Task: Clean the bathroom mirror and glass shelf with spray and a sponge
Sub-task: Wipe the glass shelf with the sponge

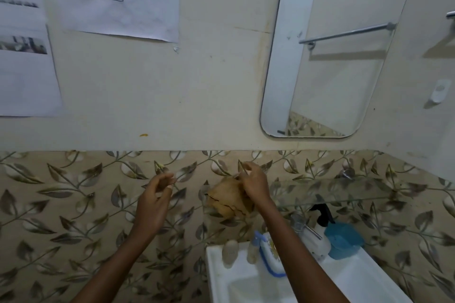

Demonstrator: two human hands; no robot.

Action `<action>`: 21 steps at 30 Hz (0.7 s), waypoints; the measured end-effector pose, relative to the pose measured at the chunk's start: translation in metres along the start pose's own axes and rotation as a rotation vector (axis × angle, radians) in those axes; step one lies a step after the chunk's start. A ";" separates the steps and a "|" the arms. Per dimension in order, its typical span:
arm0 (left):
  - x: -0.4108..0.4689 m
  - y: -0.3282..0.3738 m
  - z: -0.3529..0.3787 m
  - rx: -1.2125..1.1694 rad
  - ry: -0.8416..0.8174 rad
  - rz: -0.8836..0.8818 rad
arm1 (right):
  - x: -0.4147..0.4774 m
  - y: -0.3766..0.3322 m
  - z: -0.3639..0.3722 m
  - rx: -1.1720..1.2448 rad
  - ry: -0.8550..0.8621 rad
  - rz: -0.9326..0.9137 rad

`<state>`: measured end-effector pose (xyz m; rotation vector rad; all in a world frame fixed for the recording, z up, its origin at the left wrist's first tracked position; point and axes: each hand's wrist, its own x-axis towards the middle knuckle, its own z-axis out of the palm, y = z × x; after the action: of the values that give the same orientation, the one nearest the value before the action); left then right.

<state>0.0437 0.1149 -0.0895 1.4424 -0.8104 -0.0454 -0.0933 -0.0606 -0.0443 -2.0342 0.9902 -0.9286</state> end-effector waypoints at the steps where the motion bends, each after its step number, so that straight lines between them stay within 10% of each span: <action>1: -0.001 -0.001 0.000 0.002 0.005 0.009 | 0.000 0.001 0.001 -0.100 -0.007 -0.058; 9: 0.000 -0.002 0.015 0.000 -0.003 0.030 | -0.027 0.003 0.061 -0.659 -0.323 -0.220; 17: 0.003 -0.007 0.038 -0.024 -0.036 0.023 | -0.046 0.052 0.026 -0.663 -0.254 -0.809; 21: 0.005 -0.008 0.045 -0.028 -0.061 0.001 | -0.043 0.087 -0.011 -0.504 -0.264 -0.808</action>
<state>0.0277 0.0732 -0.0981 1.4203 -0.8574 -0.1005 -0.1521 -0.0688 -0.1214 -2.9883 0.2325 -0.7909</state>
